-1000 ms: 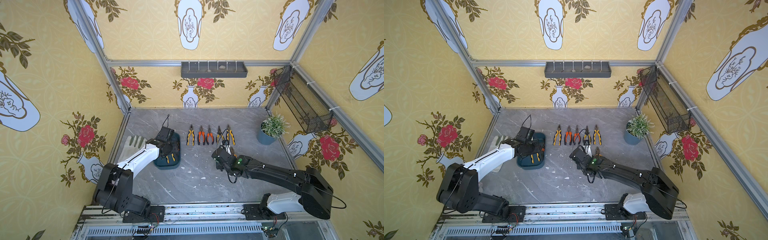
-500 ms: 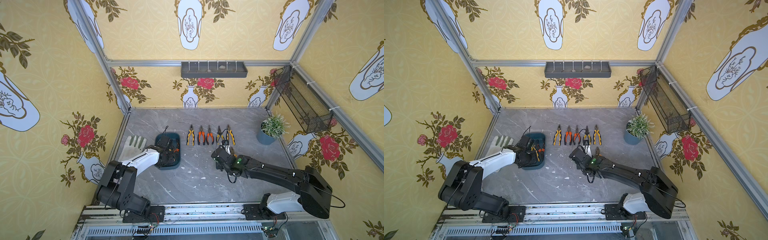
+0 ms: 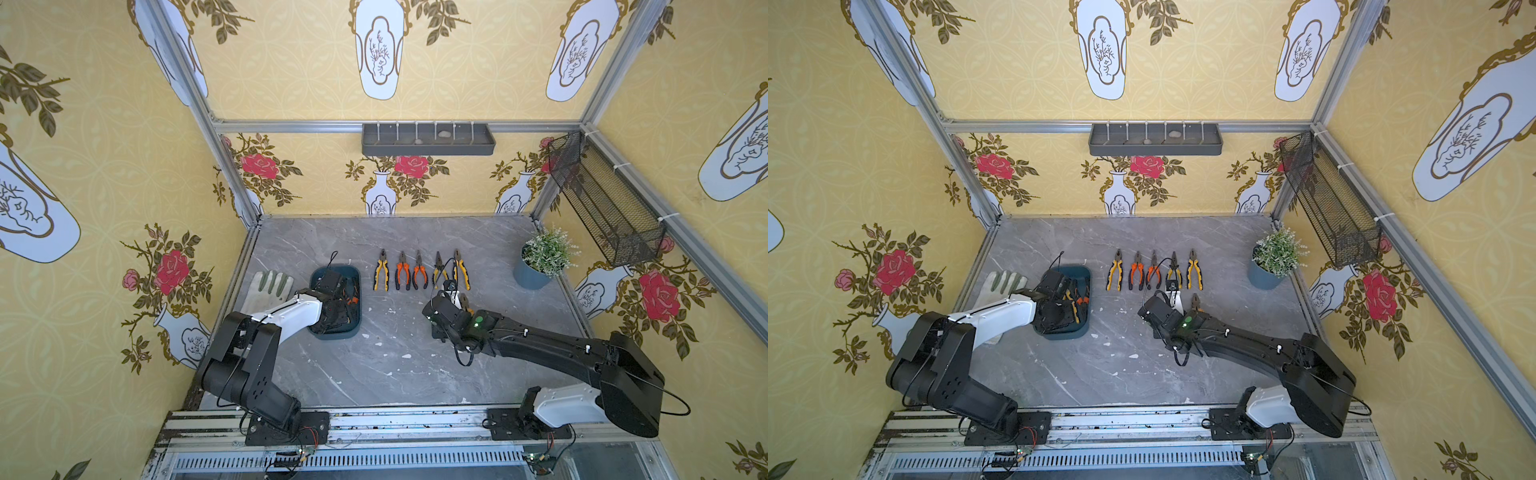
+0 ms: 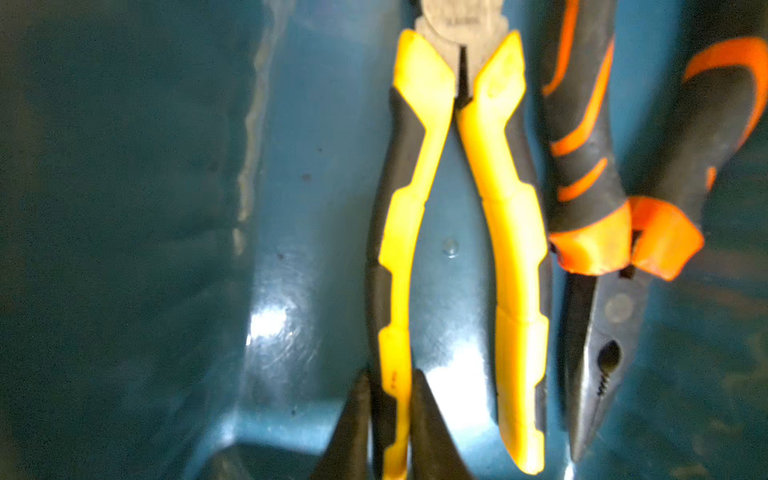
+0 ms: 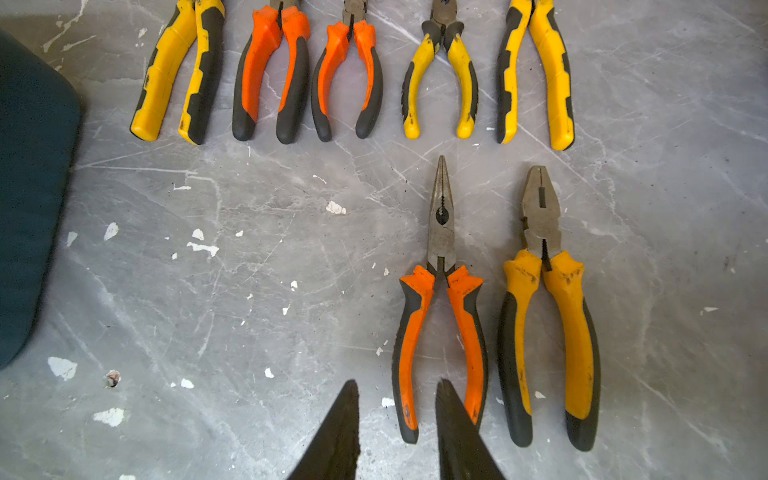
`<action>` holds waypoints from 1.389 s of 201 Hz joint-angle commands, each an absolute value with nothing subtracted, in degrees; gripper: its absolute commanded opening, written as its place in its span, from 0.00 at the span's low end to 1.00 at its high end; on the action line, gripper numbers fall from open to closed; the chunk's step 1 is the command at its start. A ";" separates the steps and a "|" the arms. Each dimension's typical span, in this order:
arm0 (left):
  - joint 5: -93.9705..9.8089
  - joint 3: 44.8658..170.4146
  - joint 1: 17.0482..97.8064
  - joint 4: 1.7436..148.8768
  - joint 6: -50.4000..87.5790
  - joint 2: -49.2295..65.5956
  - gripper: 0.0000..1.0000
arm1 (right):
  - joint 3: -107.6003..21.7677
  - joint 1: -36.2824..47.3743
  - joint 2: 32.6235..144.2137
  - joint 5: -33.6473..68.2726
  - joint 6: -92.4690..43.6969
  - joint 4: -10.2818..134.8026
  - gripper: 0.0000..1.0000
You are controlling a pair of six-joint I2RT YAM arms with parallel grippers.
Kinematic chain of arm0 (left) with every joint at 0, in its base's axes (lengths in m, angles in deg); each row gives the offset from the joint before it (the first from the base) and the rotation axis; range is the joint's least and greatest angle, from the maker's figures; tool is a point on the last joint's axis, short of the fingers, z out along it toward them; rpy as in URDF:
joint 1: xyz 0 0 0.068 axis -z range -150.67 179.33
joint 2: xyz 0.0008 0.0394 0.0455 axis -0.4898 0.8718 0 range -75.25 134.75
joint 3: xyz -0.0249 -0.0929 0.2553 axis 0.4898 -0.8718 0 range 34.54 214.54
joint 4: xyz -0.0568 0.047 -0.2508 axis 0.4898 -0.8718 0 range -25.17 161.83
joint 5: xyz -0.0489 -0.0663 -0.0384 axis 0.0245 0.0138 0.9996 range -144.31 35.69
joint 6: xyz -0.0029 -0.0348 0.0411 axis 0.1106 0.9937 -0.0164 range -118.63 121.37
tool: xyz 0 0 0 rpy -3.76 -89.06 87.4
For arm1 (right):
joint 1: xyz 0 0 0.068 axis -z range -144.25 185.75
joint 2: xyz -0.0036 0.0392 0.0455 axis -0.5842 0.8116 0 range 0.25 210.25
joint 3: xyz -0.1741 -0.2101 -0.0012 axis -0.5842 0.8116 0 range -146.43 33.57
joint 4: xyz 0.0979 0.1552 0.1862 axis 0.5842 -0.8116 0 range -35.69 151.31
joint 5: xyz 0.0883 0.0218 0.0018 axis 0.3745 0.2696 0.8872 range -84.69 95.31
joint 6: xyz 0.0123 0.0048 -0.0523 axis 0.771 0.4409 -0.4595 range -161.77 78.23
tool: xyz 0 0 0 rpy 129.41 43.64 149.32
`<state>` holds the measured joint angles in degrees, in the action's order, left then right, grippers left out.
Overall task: Take the pliers out of the storage box
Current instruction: Pick up the pliers from the storage box, then place the pliers at the center of the board.
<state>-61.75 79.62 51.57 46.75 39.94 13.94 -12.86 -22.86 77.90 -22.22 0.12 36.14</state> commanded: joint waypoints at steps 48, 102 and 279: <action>-64.80 81.88 51.45 40.01 37.48 5.81 0.00 | -13.58 -22.96 78.41 -23.33 -0.09 36.11 0.33; -66.53 83.16 51.56 37.02 35.49 -3.20 0.00 | -13.76 -23.05 78.39 -23.43 -0.02 35.95 0.33; -93.77 66.80 80.06 55.09 29.32 -28.22 0.00 | -65.60 -24.16 103.76 2.22 4.77 28.12 0.49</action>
